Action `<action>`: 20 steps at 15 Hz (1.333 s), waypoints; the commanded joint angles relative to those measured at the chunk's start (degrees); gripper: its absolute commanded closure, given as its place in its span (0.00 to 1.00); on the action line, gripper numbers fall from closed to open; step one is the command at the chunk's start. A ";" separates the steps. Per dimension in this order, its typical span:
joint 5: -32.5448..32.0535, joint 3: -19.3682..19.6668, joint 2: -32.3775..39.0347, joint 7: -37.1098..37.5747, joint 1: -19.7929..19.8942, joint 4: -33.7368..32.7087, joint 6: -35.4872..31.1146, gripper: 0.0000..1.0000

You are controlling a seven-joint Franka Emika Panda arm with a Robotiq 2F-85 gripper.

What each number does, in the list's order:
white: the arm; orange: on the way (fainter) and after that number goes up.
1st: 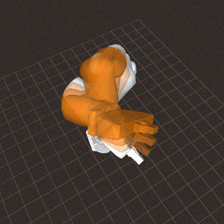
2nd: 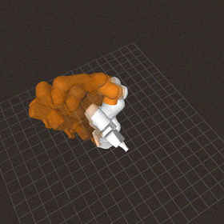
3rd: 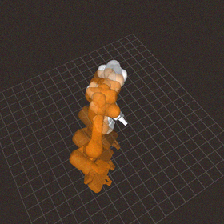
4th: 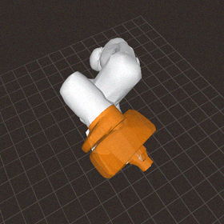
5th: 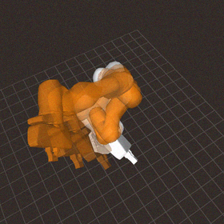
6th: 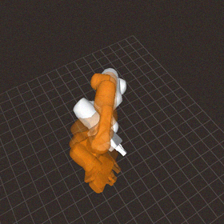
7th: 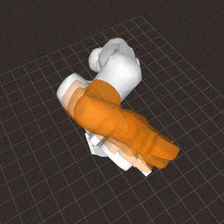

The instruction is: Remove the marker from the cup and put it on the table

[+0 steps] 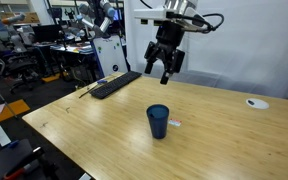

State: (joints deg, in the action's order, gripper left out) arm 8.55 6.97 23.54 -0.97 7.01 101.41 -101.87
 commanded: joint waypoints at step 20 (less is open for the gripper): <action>4.41 -1.41 16.69 5.83 2.39 -15.13 8.35 0.39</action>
State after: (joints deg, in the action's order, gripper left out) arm 11.69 6.66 38.74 3.59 8.19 89.33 -96.56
